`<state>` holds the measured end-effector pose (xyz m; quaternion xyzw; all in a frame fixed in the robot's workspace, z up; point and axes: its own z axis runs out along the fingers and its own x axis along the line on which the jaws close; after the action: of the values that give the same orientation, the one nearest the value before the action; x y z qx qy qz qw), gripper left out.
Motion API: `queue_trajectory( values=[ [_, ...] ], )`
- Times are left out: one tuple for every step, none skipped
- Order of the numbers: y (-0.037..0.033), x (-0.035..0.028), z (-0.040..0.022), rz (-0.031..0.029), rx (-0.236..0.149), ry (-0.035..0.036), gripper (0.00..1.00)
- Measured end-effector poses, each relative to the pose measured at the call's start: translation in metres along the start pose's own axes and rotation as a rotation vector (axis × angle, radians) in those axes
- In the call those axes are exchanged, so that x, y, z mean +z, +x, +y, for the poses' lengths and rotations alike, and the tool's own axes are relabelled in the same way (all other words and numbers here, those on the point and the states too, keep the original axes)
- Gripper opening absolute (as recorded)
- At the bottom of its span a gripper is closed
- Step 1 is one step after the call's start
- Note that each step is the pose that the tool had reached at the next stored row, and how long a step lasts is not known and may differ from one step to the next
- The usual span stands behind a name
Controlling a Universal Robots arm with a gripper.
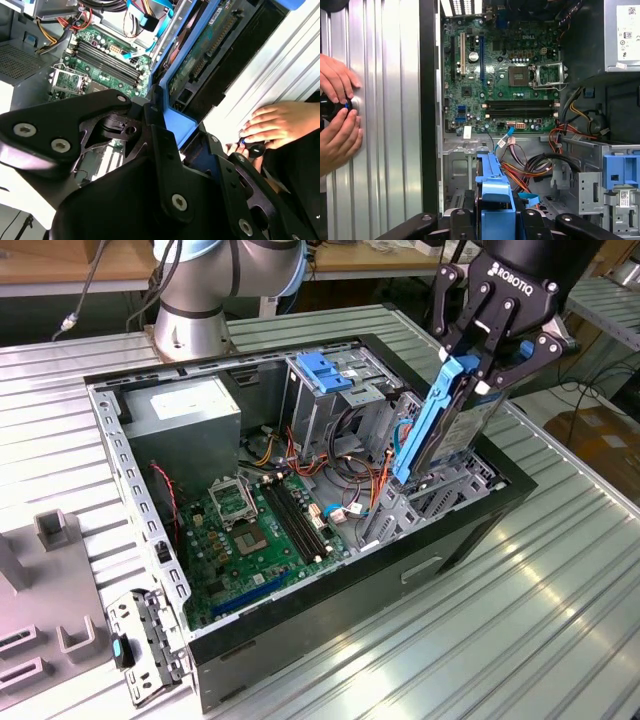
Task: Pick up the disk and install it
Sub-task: 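Pick up the disk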
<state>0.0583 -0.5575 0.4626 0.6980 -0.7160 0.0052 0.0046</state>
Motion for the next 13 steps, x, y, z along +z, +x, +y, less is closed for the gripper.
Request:
queue_trajectory(
  values=[
    [0.0002, 0.0003, -0.0004, -0.0002, 0.0, 0.0001, 0.37],
    [0.0002, 0.0004, -0.0011, 0.0001, -0.001, 0.0, 0.37],
    [0.0001, 0.0009, -0.0024, 0.0, -0.001, 0.0, 0.37],
    [0.0002, 0.0018, -0.0024, -0.0001, -0.001, 0.0, 0.37],
    [0.0003, 0.0023, -0.0024, 0.0, -0.002, 0.0, 0.37],
    [0.0002, 0.0029, -0.0024, 0.0001, -0.003, 0.0, 0.37],
    [0.0002, 0.0038, -0.0026, 0.0, -0.003, 0.0001, 0.37],
    [0.0002, 0.0043, -0.0026, 0.0, -0.003, 0.0001, 0.37],
    [0.0002, 0.0048, -0.0026, 0.0, -0.003, 0.0001, 0.37],
    [0.0002, 0.0055, -0.0026, -0.0001, -0.002, 0.0001, 0.37],
    [0.0002, 0.0058, -0.0026, 0.0, 0.0, 0.0001, 0.37],
    [0.0002, 0.0061, -0.0026, 0.0, 0.003, 0.0001, 0.37],
    [0.0002, 0.0067, -0.0026, 0.0, 0.004, 0.0, 0.37]
  ],
)
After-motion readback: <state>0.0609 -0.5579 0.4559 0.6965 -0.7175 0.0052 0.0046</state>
